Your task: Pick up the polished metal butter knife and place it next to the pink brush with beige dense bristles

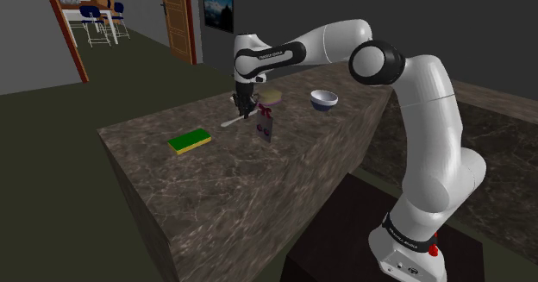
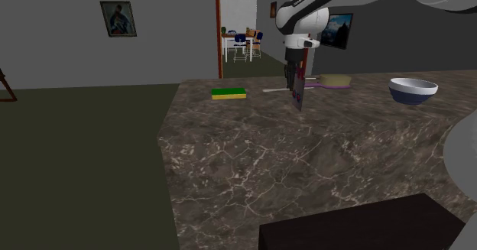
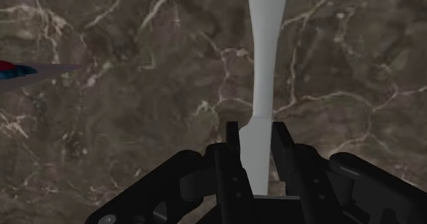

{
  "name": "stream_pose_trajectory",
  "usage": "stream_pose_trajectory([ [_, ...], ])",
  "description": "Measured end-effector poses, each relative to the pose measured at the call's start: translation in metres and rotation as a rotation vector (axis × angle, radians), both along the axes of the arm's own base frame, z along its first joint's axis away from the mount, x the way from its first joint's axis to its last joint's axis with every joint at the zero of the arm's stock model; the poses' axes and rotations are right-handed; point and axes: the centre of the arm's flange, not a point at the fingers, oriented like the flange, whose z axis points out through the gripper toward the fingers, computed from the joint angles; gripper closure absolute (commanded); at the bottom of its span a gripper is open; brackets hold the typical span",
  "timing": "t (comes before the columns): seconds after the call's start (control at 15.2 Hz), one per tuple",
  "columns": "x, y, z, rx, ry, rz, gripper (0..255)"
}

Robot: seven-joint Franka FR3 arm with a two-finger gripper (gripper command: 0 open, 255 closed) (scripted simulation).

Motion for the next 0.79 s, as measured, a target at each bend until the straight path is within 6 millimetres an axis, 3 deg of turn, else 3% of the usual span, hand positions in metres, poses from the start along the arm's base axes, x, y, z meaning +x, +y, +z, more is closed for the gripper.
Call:
stream_pose_trajectory([
  [0.33,0.0001,-0.0005,-0.0009,0.000,0.000,0.000,255],
  [0.4,0.0001,-0.0005,-0.0009,0.000,0.000,0.000,0],
  [0.79,0.0001,-0.0005,-0.0009,0.000,0.000,0.000,0],
])
